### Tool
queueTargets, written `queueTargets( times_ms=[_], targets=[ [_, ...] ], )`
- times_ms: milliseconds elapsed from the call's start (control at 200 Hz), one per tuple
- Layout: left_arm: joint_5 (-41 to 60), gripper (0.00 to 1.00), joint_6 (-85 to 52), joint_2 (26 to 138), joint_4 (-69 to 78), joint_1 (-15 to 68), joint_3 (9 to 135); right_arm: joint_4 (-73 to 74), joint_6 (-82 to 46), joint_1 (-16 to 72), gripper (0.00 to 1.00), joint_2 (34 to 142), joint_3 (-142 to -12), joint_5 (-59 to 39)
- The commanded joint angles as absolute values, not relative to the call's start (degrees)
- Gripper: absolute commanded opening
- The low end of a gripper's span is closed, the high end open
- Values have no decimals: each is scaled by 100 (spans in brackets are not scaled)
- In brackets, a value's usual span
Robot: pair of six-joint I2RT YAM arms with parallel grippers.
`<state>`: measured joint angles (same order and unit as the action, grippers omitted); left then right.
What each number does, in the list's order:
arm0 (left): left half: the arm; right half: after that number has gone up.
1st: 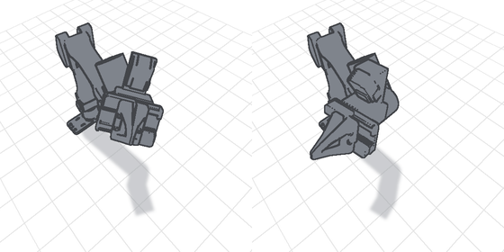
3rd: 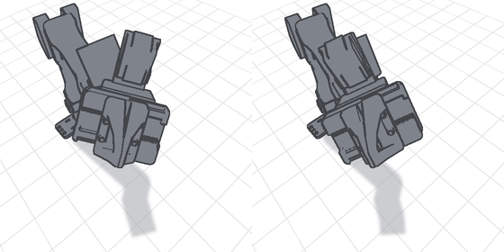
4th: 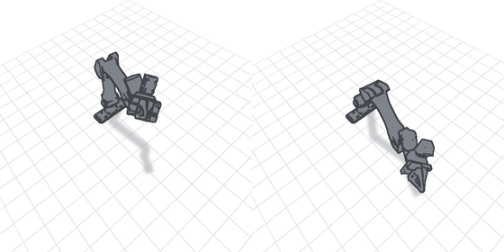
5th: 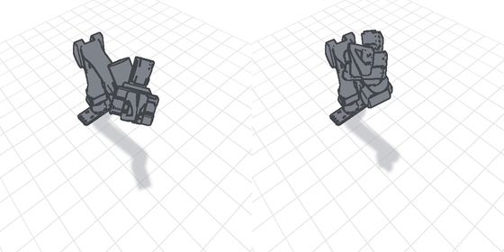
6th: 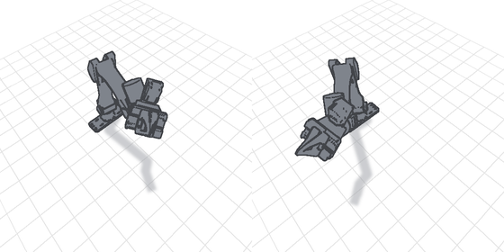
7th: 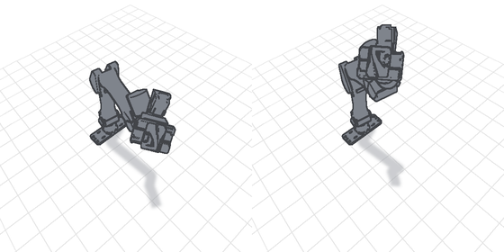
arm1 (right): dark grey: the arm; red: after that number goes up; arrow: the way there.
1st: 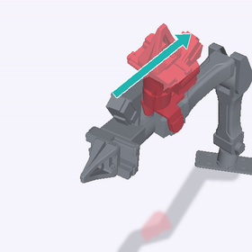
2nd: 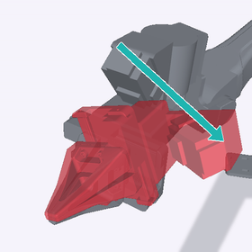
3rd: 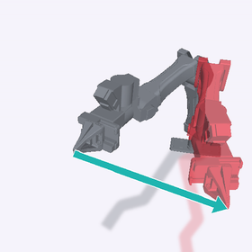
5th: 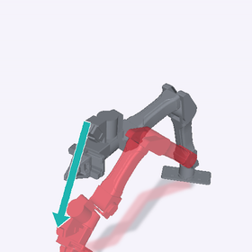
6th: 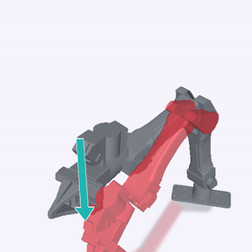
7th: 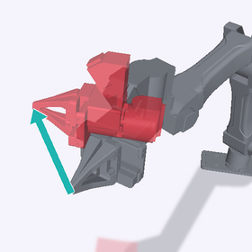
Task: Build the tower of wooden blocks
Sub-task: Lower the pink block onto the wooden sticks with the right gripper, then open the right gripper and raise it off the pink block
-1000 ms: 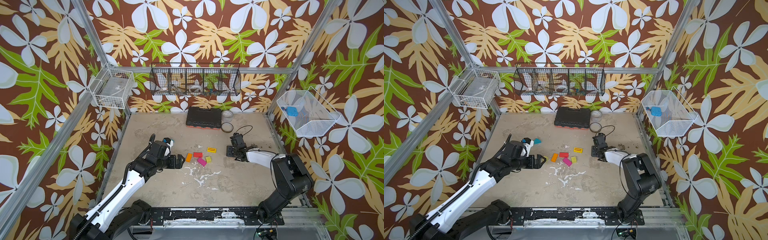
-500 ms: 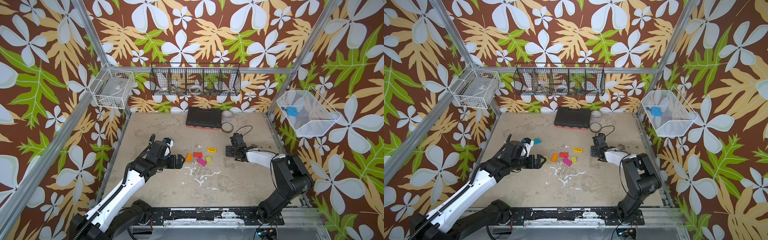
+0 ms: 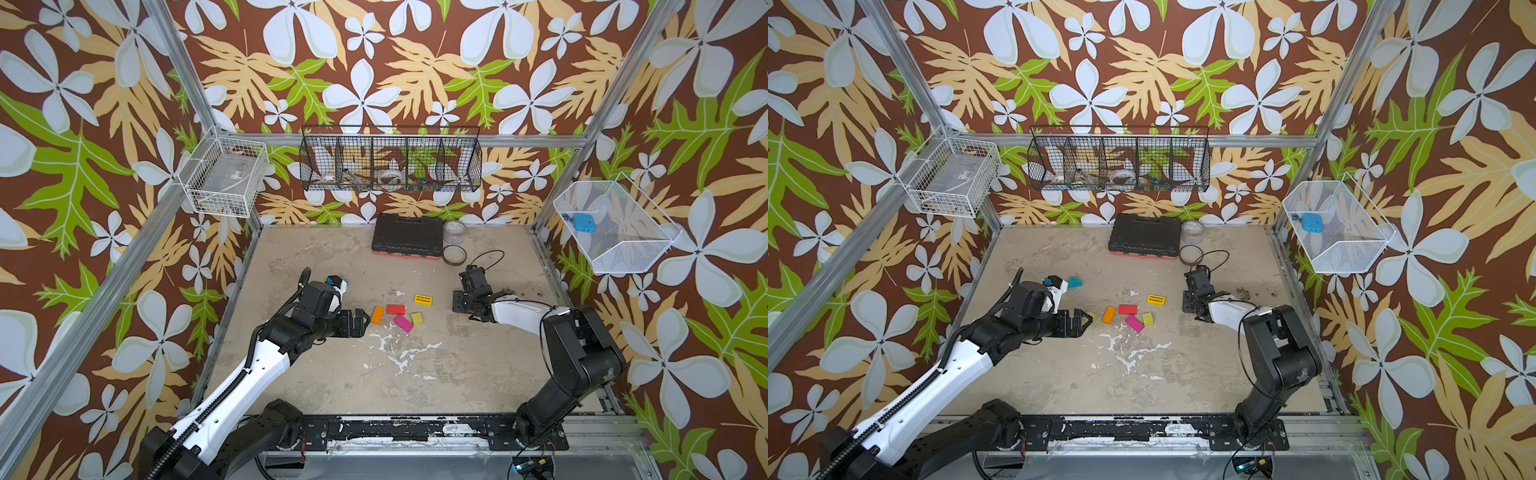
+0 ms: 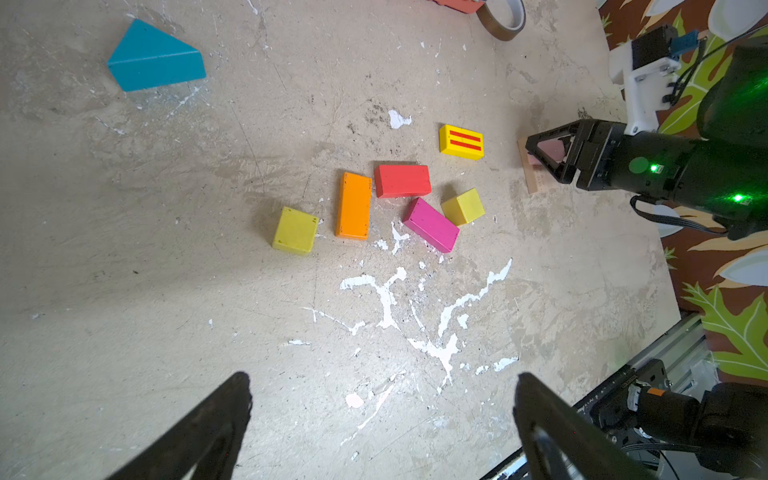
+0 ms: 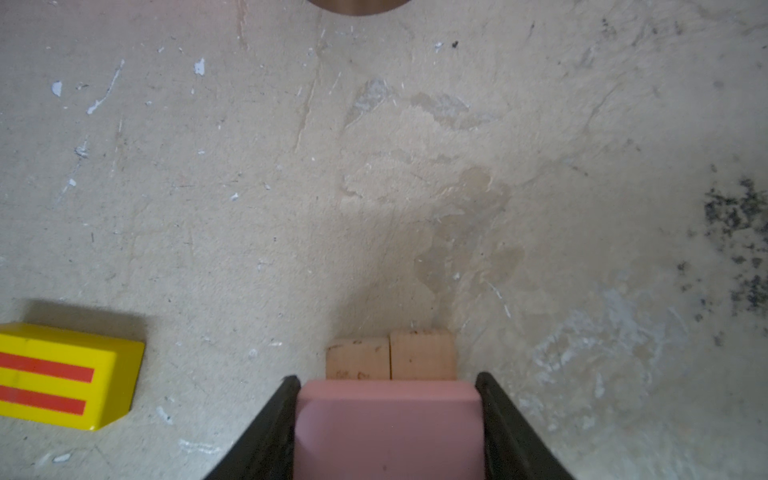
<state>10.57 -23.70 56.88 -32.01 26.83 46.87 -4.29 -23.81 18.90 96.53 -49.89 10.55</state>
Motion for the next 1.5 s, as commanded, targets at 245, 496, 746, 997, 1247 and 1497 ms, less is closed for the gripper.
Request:
queueTargets(
  times_ms=[245,496,746,997,1247,1497],
  targets=[
    [1035,100,-2363,5687,-3103,2698,4693,-483,-2426,1889,52,9589,-4913,1091],
    [1005,100,-2364,5657,-3111,2691,4693,-517,-2435,1890,52,9598,-4922,1114],
    [1002,100,-2364,5634,-3107,2698,4693,-493,-2429,1884,62,9556,-4878,1126],
    [994,100,-2373,5601,-3111,2698,4693,-475,-2476,1890,74,9473,-4819,1209],
    [976,100,-2374,5593,-3107,2698,4693,-383,-2560,1936,91,8654,-4429,1412],
    [961,100,-2382,5608,-3129,2698,4693,-337,-2638,3274,98,7528,-4399,1717]
  ],
)
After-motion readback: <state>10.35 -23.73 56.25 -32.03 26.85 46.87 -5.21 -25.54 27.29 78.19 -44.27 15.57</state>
